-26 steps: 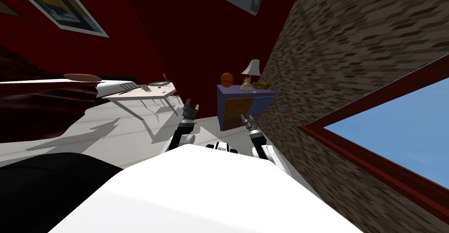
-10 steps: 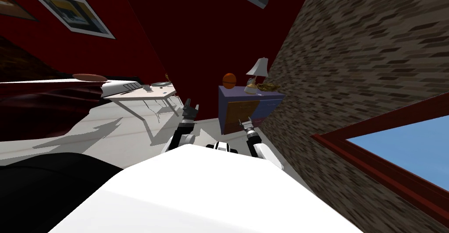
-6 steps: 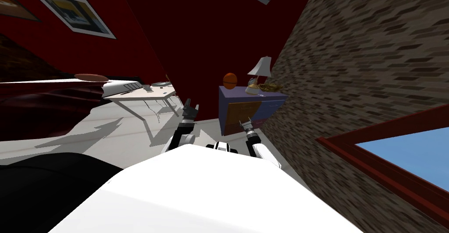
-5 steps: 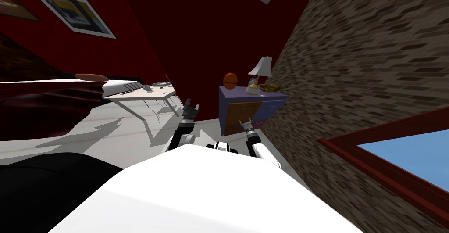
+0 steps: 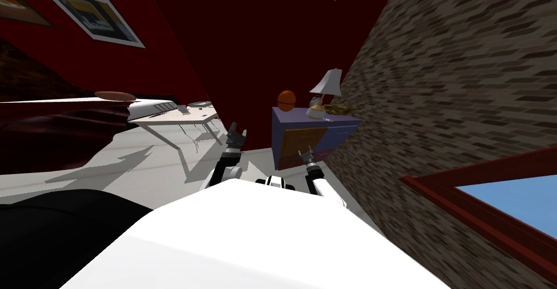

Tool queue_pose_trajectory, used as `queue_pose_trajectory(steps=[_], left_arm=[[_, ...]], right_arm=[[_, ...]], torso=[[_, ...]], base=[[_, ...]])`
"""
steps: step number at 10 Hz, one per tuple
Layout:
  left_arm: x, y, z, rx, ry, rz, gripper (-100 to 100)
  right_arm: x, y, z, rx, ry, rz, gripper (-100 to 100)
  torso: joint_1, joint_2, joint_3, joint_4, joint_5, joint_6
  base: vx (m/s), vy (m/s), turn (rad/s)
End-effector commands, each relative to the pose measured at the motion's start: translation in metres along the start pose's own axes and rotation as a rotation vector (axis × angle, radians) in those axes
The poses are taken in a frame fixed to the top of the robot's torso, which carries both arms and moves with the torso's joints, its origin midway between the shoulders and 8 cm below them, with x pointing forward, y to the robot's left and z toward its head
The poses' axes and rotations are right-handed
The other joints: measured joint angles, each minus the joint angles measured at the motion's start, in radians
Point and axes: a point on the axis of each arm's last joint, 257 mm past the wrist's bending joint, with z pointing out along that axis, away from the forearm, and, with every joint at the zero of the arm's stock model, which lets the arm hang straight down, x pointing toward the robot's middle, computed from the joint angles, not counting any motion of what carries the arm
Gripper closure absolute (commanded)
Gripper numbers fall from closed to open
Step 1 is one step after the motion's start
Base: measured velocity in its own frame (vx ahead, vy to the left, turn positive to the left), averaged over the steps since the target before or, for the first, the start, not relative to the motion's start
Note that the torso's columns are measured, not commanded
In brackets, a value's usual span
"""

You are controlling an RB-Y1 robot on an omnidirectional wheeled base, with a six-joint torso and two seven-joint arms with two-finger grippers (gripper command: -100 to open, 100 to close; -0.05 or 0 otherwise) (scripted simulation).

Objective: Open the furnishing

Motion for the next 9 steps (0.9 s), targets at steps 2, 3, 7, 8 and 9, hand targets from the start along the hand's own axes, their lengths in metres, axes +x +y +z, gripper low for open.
queue_pose_trajectory(steps=[2, 3, 7, 8, 9], left_arm=[[0.0, 0.0, 0.0, 0.0, 0.0, 0.0, 0], [0.0, 0.0, 0.0, 0.0, 0.0, 0.0, 0], [0.0, 0.0, 0.0, 0.0, 0.0, 0.0, 0], [0.0, 0.0, 0.0, 0.0, 0.0, 0.0, 0], [0.0, 0.0, 0.0, 0.0, 0.0, 0.0, 0]], right_arm=[[0.012, -0.001, -0.001, 0.016, 0.0, -0.172, -100], [0.009, -0.002, -0.001, 0.02, -0.009, -0.194, -100], [0.016, -0.005, -0.002, 0.04, -0.028, -0.37, -100], [0.02, -0.007, -0.003, 0.047, -0.032, -0.435, -100], [0.018, -0.007, -0.003, 0.05, -0.04, -0.451, -100]], torso=[[0.0, -0.002, -0.001, 0.0, 0.0, 0.0], [0.0, -0.003, -0.002, -0.001, 0.0, 0.0], [0.0, -0.002, -0.001, 0.0, 0.0, 0.0], [0.0, -0.001, -0.001, 0.0, 0.0, 0.0], [0.0, -0.001, -0.001, 0.0, 0.0, 0.0]], base=[[0.05, 0.006, 0.022], [0.053, 0.006, 0.016], [0.054, 0.003, 0.022], [0.045, 0.003, 0.023], [0.038, 0.004, 0.014]])
